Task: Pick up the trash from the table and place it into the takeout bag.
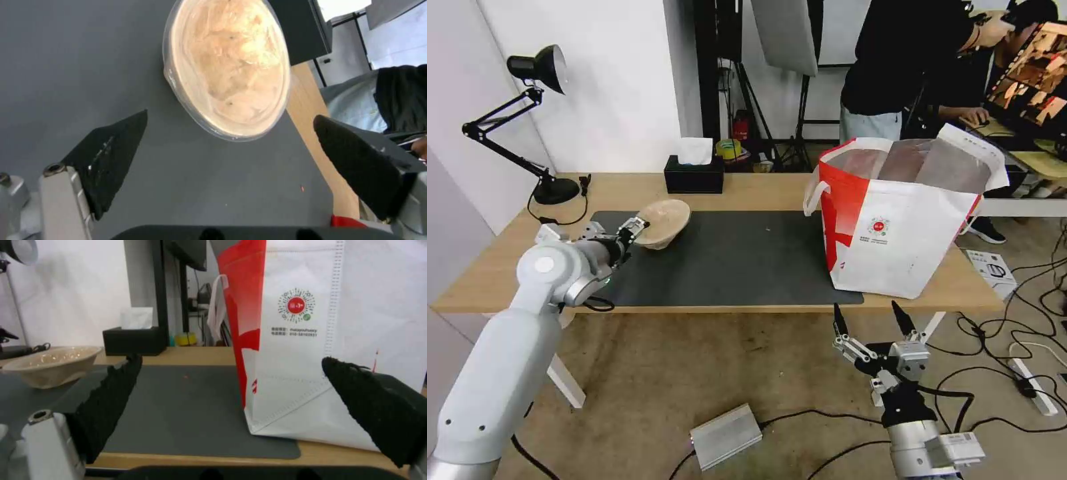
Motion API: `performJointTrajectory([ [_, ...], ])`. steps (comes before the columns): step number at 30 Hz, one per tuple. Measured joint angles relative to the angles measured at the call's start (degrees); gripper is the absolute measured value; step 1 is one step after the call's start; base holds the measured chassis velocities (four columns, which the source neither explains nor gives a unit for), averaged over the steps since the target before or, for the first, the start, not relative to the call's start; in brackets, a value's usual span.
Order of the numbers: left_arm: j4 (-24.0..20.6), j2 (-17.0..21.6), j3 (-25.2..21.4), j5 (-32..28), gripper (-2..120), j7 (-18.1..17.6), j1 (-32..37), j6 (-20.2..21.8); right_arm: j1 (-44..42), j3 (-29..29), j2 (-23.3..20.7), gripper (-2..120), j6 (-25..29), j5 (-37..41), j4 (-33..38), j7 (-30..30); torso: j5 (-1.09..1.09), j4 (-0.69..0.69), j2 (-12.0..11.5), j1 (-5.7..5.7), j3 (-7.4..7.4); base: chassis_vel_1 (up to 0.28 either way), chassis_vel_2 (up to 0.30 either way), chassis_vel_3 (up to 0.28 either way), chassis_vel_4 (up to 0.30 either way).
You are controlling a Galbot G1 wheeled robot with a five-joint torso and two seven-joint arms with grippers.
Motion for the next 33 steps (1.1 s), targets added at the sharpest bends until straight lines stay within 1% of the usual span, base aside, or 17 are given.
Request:
performJointTrajectory([
  [3, 1.3, -0.4, 0.8, 0.4, 100, 0.0, -1.0, 0.0, 0.0, 0.0, 0.0, 100, 0.0, 0.0, 0.0, 0.0, 0.00, 0.00, 0.0, 0.00, -0.01, 0.000, 0.000, 0.000, 0.000],
  [7, 1.7, -0.5, 1.0, 0.7, 100, 0.0, -1.3, -0.1, 0.0, 0.0, 0.0, 100, 0.0, 0.0, 0.0, 0.0, 0.00, 0.00, 0.0, 0.00, 0.00, 0.000, 0.000, 0.000, 0.000],
  [8, 3.5, -1.1, 1.8, 1.9, 100, 0.1, -2.5, -1.0, 0.0, 0.0, 0.0, 100, 0.0, 0.0, 0.0, 0.0, 0.00, 0.00, 0.0, 0.00, 0.00, 0.000, 0.000, 0.000, 0.000],
  [22, 8.0, -1.3, 2.3, 2.3, 100, 1.4, -4.3, -1.2, 0.0, 0.0, 0.0, 100, 0.0, 0.0, 0.0, 0.0, 0.00, 0.01, 0.0, 0.00, 0.00, 0.000, 0.000, 0.000, 0.000],
  [26, 8.9, -1.9, 2.5, 2.8, 100, 1.6, -4.6, -1.2, 0.0, 0.0, 0.0, 100, 0.0, 0.0, 0.0, 0.0, 0.00, 0.00, 0.0, 0.00, 0.00, 0.000, 0.000, 0.000, 0.000],
  [33, 11.7, -4.2, 3.5, 4.1, 100, 1.9, -6.1, -1.1, 0.0, 0.0, 0.0, 100, 0.0, 0.0, 0.0, 0.0, 0.00, 0.00, 0.0, 0.00, 0.00, 0.000, 0.000, 0.000, 0.000],
])
